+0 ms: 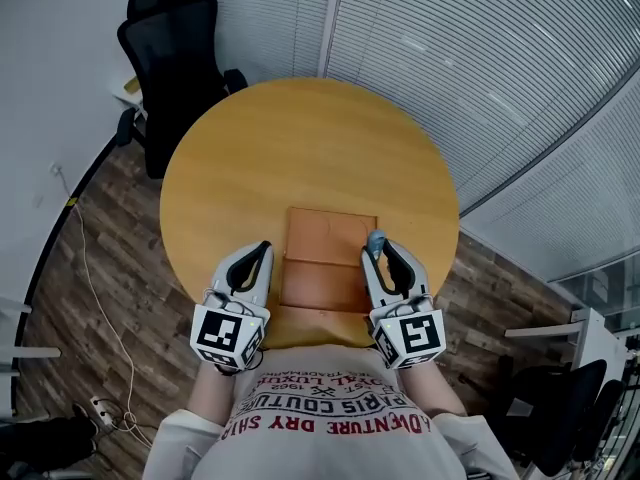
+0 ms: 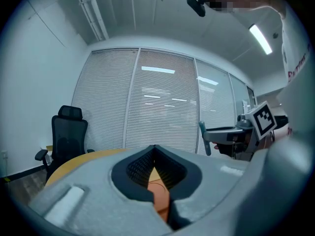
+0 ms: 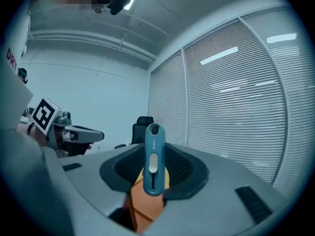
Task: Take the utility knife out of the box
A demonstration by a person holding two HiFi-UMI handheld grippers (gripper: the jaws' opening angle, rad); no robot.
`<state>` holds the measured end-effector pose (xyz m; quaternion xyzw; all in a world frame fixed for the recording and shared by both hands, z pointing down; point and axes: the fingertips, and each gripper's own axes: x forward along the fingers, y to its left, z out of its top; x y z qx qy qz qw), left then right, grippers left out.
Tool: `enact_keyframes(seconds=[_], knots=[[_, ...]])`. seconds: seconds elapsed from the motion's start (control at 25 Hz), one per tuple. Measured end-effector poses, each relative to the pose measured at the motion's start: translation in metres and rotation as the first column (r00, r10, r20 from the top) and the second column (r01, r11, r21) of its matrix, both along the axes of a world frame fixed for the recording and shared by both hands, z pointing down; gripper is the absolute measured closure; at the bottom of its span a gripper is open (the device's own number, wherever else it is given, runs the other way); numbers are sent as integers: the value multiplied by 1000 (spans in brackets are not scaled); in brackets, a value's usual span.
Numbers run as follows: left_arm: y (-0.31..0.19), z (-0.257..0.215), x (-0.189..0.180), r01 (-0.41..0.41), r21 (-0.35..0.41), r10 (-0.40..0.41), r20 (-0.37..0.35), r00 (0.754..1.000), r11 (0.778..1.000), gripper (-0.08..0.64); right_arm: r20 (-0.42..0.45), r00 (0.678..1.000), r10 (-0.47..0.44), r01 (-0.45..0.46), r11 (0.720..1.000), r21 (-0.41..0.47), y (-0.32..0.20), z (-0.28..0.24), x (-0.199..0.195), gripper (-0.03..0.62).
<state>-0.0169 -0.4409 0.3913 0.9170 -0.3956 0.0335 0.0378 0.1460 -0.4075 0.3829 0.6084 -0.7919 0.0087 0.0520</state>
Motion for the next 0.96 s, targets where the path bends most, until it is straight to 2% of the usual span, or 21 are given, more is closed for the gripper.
enact_keyframes(seconds=[0.32, 0.96], knots=[[7, 4, 4, -13, -8, 13, 5, 1000, 1000, 566, -15, 1000, -1, 1, 1000, -4, 6, 2, -1, 459], [0, 7, 9, 22, -6, -22, 16, 1000, 1000, 566, -32, 999, -11, 11, 1000, -13, -10, 9, 6, 460]])
